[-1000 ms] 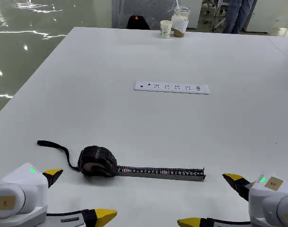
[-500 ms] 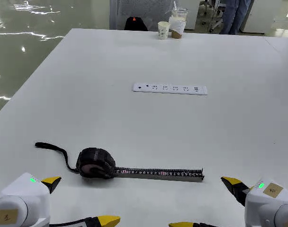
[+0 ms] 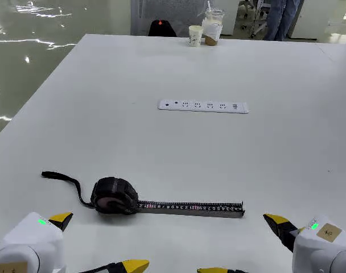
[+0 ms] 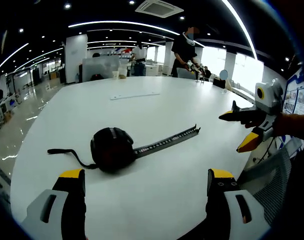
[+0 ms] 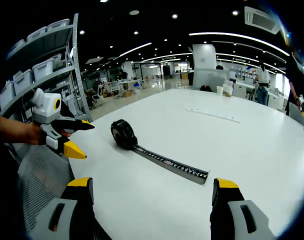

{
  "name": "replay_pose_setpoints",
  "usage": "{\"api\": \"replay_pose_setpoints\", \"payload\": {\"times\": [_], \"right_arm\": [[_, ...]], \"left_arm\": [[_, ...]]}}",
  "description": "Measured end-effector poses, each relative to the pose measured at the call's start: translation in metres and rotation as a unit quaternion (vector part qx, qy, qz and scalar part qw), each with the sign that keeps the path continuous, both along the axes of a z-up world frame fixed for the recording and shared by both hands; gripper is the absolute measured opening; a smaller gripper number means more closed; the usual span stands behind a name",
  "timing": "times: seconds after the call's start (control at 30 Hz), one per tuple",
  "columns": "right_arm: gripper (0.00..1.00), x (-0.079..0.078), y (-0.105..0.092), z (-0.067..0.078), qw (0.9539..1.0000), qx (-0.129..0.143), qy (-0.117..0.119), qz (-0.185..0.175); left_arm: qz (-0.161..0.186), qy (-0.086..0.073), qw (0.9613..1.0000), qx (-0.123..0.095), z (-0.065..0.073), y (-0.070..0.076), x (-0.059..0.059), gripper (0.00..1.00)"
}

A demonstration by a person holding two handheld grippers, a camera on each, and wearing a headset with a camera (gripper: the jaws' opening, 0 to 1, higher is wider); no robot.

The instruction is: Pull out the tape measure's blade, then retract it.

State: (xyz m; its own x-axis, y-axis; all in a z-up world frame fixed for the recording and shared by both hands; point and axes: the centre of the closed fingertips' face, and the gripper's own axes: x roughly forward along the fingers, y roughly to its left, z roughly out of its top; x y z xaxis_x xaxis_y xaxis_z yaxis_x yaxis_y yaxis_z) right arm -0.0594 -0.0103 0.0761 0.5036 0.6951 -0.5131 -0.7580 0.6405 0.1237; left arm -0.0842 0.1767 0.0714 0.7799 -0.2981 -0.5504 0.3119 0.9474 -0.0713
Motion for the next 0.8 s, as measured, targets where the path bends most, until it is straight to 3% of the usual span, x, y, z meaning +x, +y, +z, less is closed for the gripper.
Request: {"api": "replay_pose_setpoints", "payload": {"times": [0.8], "right_arm": [[0.99,-0.0008,0.0029,0.0041,1.0000,0.006,-0.001,0.000]], "left_arm": [[0.027,-0.002,0.9996,0.004,0.0025,0.0015,0.0010,0.99]]}}
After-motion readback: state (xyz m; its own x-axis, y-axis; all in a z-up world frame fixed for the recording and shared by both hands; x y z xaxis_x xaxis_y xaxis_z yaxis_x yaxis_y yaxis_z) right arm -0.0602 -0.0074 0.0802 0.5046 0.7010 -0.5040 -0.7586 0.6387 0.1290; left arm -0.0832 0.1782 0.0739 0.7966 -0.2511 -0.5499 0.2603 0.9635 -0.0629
